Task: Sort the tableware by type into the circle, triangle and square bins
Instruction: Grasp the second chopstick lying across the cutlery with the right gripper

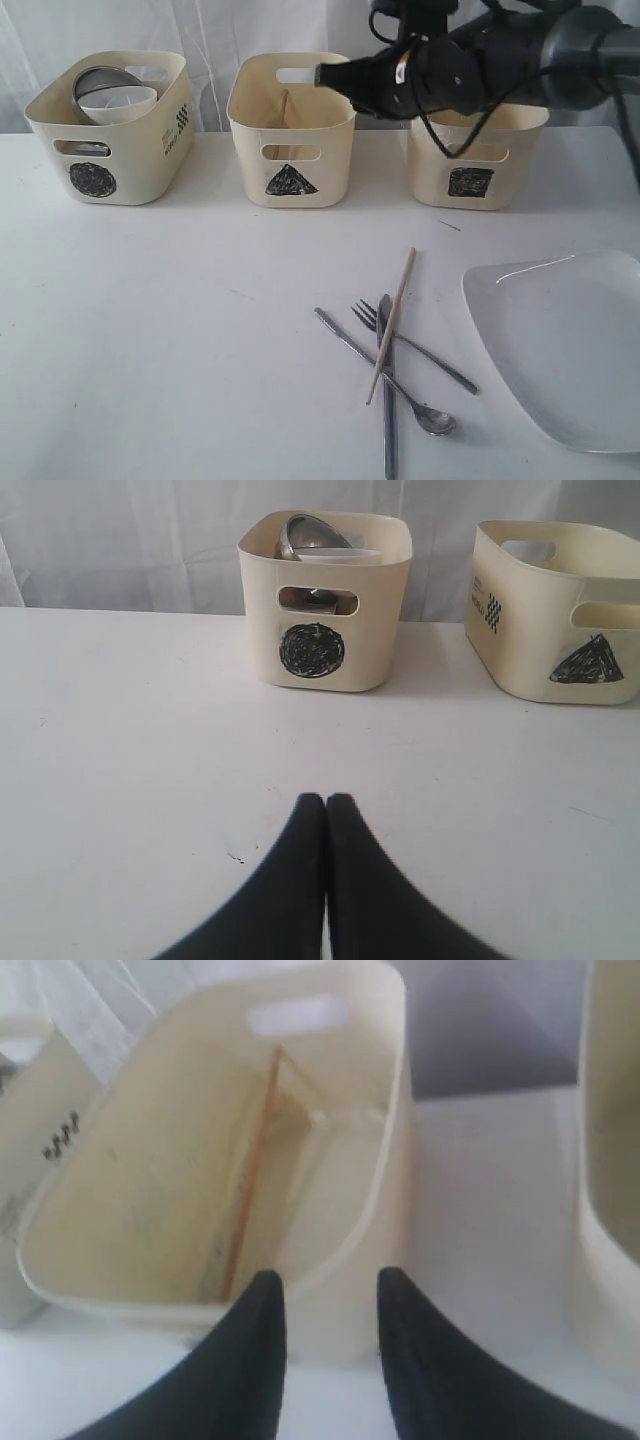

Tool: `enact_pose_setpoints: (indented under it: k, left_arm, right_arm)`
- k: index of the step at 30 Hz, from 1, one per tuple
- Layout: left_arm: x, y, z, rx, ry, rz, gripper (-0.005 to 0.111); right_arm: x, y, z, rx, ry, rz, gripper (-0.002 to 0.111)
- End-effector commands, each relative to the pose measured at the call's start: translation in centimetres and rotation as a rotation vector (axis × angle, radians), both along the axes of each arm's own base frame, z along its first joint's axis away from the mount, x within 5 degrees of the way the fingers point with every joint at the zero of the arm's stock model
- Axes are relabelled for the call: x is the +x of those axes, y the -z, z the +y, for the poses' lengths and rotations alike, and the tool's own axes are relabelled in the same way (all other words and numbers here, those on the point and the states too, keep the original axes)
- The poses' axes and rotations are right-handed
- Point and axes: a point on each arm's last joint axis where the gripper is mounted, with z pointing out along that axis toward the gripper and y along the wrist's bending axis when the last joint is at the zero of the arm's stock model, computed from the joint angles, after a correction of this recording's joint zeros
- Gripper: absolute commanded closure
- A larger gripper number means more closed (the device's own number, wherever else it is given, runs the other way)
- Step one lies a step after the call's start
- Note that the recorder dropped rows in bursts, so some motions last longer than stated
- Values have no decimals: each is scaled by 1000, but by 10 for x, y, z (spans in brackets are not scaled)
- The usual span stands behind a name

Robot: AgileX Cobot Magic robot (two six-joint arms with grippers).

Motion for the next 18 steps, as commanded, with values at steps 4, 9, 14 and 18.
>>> enact_pose_setpoints:
  k: [4, 9, 14, 18]
  left_arm:
    - [0, 1, 0, -6, -3, -4, 107]
    - [0, 1, 0, -6, -3, -4, 107]
    - [0, 1, 0, -6, -3, -4, 107]
    - [0, 1, 0, -6, -3, -4, 107]
  right_arm:
    - [-85, 40, -10, -102, 26, 370, 77]
    - [-114, 74, -8, -8, 156, 539, 77]
    - [-117, 85, -2, -2, 130, 530, 77]
    - [-116, 86, 0, 9, 129, 523, 77]
